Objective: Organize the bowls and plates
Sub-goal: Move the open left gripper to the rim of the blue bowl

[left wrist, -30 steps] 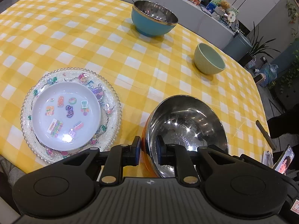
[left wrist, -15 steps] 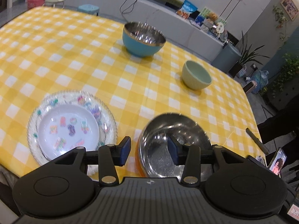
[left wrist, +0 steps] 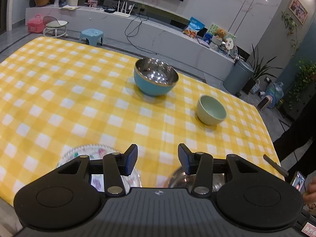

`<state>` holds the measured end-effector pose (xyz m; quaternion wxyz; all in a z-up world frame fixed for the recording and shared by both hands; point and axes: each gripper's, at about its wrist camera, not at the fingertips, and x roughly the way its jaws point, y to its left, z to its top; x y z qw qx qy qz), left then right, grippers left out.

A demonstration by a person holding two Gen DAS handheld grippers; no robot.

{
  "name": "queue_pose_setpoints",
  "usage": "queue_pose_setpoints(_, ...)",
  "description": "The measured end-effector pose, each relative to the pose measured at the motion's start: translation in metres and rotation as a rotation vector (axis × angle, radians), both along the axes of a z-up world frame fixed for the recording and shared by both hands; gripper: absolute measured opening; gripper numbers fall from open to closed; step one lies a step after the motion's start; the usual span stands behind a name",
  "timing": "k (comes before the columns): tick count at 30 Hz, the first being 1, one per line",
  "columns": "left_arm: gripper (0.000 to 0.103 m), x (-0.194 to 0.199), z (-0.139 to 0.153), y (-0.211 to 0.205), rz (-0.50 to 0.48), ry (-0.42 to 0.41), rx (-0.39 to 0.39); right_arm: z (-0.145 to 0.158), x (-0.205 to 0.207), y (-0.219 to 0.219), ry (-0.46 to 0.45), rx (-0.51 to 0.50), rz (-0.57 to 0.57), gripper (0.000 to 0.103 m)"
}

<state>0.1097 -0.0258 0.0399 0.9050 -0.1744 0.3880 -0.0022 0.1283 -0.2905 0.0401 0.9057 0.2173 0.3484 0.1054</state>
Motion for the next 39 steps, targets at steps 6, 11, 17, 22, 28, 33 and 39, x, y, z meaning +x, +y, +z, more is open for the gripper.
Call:
queue_pose_setpoints(6, 0.053, 0.024, 0.003, 0.012, -0.005, 0.017, 0.003, 0.008, 0.032, 0.012, 0.023, -0.024, 0.032, 0.066)
queue_pose_setpoints(11, 0.053, 0.048, 0.002, 0.029, 0.017, 0.053, 0.036, 0.013, 0.062, 0.024, 0.042, -0.027, 0.052, 0.066)
queue_pose_setpoints(17, 0.053, 0.076, 0.001, 0.050, 0.035, 0.059, 0.056, 0.010, 0.101, 0.047, 0.078, -0.042, 0.085, 0.066)
queue_pose_setpoints(22, 0.053, 0.102, -0.011, 0.063, 0.033, 0.081, 0.071, 0.001, 0.137, 0.069, 0.133, -0.052, 0.120, 0.066)
queue_pose_setpoints(28, 0.054, 0.137, -0.019, 0.075, 0.028, 0.090, 0.016, -0.004, 0.181, 0.092, 0.159, -0.071, 0.128, 0.066)
queue_pose_setpoints(33, 0.059, 0.171, -0.020, 0.075, 0.037, 0.073, 0.007, -0.004, 0.216, 0.108, 0.159, -0.106, 0.097, 0.066)
queue_pose_setpoints(39, 0.060, 0.207, -0.026, 0.059, 0.004, 0.050, 0.061, -0.015, 0.248, 0.126, 0.179, -0.185, 0.059, 0.065)
